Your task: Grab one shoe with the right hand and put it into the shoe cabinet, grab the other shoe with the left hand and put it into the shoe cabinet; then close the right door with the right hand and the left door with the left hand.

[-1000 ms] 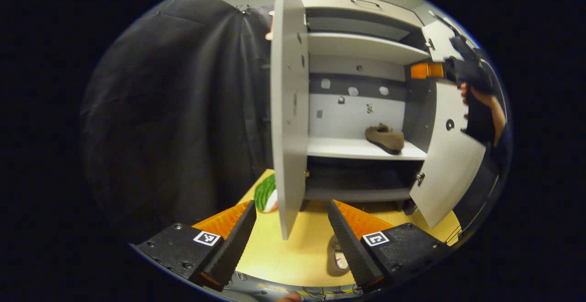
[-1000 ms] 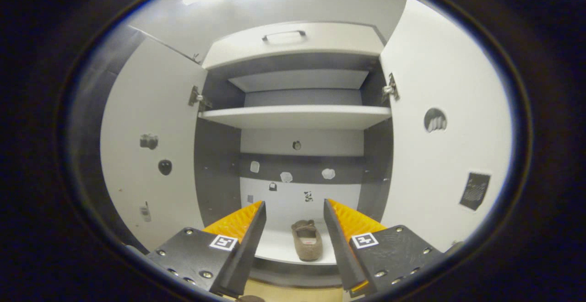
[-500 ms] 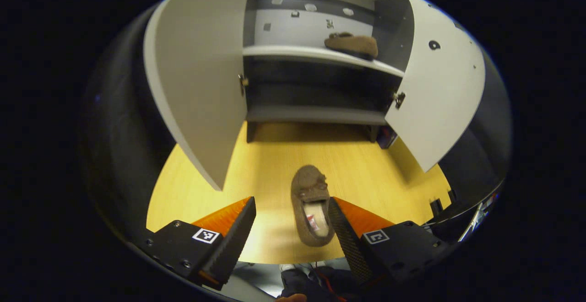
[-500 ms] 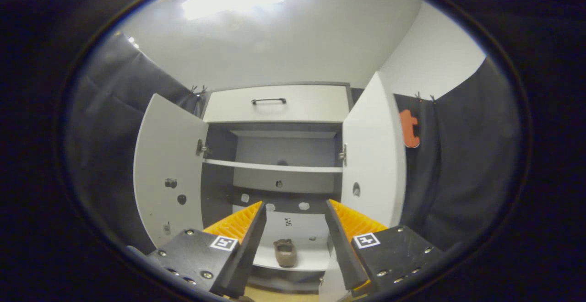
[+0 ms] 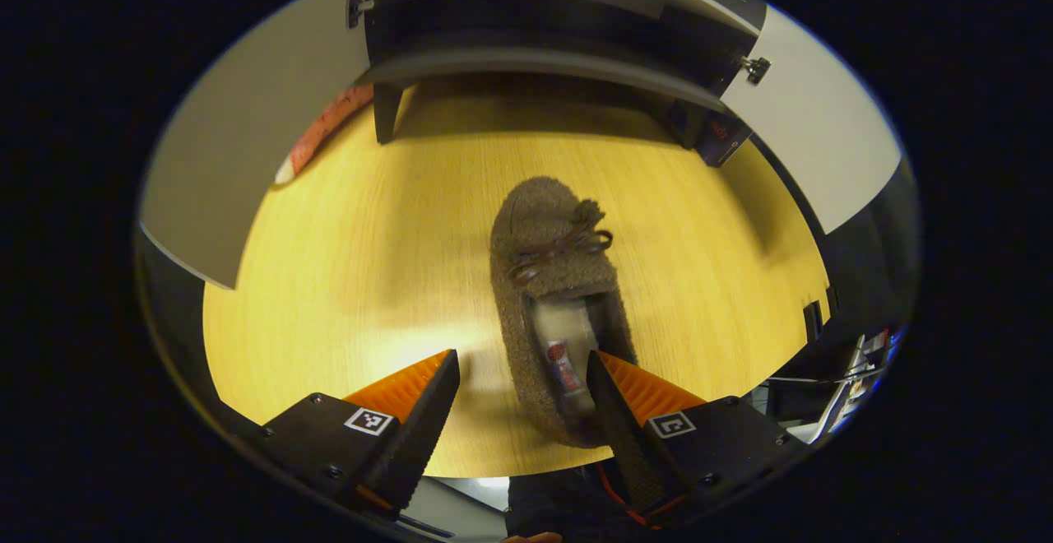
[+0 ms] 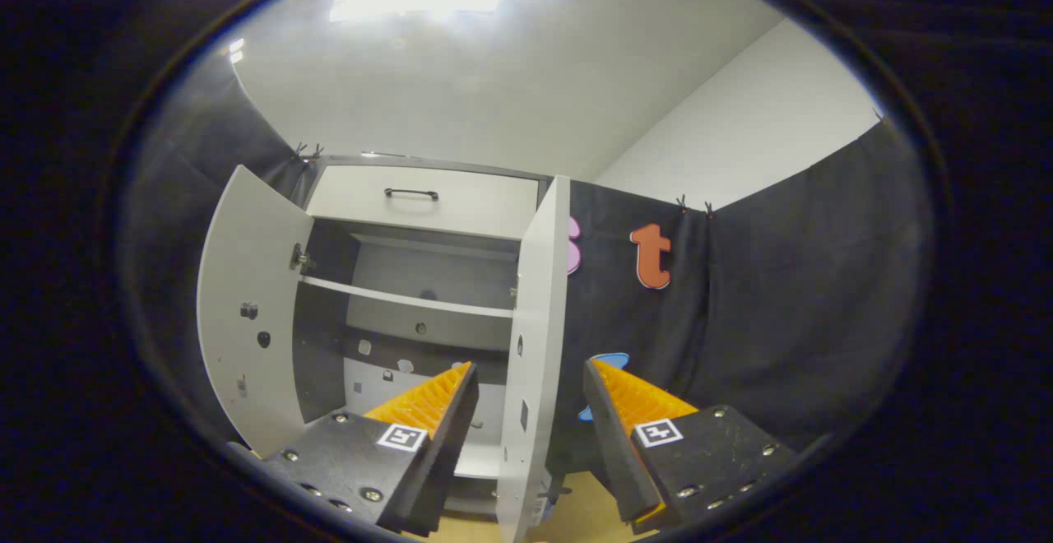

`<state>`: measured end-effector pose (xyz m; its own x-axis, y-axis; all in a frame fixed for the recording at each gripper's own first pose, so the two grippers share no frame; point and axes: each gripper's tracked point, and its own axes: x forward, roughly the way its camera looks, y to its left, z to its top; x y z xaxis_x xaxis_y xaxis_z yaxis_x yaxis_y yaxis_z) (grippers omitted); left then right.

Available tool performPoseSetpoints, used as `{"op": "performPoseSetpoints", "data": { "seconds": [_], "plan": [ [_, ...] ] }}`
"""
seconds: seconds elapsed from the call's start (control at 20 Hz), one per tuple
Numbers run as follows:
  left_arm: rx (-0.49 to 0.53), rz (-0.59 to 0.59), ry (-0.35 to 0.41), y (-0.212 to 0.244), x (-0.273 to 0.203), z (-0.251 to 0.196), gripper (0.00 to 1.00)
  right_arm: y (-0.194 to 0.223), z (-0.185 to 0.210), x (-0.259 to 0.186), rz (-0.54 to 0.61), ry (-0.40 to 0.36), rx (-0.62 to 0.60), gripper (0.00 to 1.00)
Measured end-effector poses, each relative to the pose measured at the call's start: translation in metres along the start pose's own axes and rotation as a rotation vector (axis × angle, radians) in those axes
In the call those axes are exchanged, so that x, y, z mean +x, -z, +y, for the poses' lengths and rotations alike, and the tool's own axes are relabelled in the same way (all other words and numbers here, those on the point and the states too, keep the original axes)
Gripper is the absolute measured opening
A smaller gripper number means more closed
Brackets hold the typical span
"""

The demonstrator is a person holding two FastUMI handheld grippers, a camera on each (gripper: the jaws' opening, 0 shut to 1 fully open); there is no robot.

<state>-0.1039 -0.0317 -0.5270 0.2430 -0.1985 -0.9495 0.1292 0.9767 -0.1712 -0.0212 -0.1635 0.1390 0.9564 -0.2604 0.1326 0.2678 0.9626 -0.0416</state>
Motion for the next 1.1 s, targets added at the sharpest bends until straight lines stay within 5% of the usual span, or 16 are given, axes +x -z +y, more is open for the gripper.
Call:
{"op": "performPoseSetpoints", "data": {
  "seconds": [0.2, 0.35, 0.65, 0.85, 1.1],
  "plan": [
    [-0.108, 0.064, 0.046, 0.015, 0.016, -0.008, 0.88, 0.010, -0.006, -0.002, 0.031, 0.013, -0.028, 0.76],
    [-0.205, 0.098, 0.086, 0.017, 0.019, -0.015, 0.52, 0.015, -0.004, -0.002, 0.050, 0.008, -0.039, 0.77],
    [-0.290, 0.115, 0.111, 0.015, 0.016, -0.009, 0.19, 0.022, -0.002, 0.001, 0.062, 0.004, -0.056, 0.74],
    [-0.298, 0.064, 0.103, 0.004, 0.013, 0.003, 0.03, 0.027, 0.000, 0.005, 0.067, 0.004, -0.058, 0.74],
    [-0.296, -0.045, 0.122, -0.038, -0.019, 0.012, 0.01, 0.029, 0.003, 0.009, 0.064, -0.002, -0.049, 0.77]
  ]
}}
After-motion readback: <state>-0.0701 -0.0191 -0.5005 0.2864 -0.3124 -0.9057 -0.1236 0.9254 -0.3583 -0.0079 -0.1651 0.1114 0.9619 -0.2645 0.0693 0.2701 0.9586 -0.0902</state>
